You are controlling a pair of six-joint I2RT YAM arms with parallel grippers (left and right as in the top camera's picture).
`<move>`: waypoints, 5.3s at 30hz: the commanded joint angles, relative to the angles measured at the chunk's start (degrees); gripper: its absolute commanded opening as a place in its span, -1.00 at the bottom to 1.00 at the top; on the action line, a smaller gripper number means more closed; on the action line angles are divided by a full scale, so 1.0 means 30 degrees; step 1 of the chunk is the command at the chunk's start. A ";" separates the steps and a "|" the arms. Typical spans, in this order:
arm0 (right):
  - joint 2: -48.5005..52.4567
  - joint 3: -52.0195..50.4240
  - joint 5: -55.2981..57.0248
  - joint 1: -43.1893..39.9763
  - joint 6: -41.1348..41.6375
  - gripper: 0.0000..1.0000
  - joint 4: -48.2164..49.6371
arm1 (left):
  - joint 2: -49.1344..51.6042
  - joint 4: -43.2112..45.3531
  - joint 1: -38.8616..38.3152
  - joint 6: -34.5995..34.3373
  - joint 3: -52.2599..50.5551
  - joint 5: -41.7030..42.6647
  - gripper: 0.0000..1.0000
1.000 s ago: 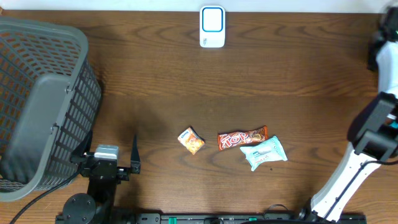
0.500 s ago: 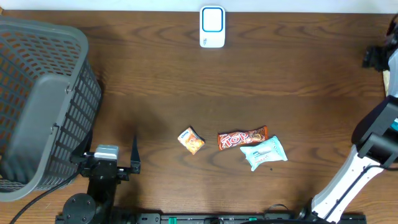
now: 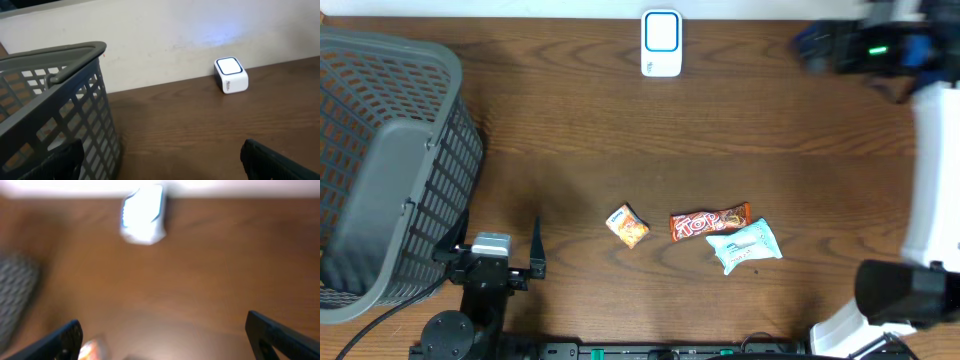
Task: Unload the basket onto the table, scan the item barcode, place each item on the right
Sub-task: 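Reach the right gripper to the orange Kleenex pack and grasp it, then lift the Kleenex pack and carry it toward the scanner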
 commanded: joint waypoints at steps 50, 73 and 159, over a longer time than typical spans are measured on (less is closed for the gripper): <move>0.4109 -1.3522 0.3133 1.4702 2.2469 -0.42 0.7118 | -0.0022 0.0058 -0.0058 -0.0095 0.0036 0.0036 1.00; 0.3942 -1.3515 0.2572 1.4637 2.3008 0.47 0.8969 | -0.0022 0.0058 -0.0058 -0.0095 0.0036 0.0036 1.00; 0.0969 -1.6356 -1.3770 0.5311 0.6652 -0.97 0.6594 | -0.0022 0.0058 -0.0058 -0.0095 0.0036 0.0036 1.00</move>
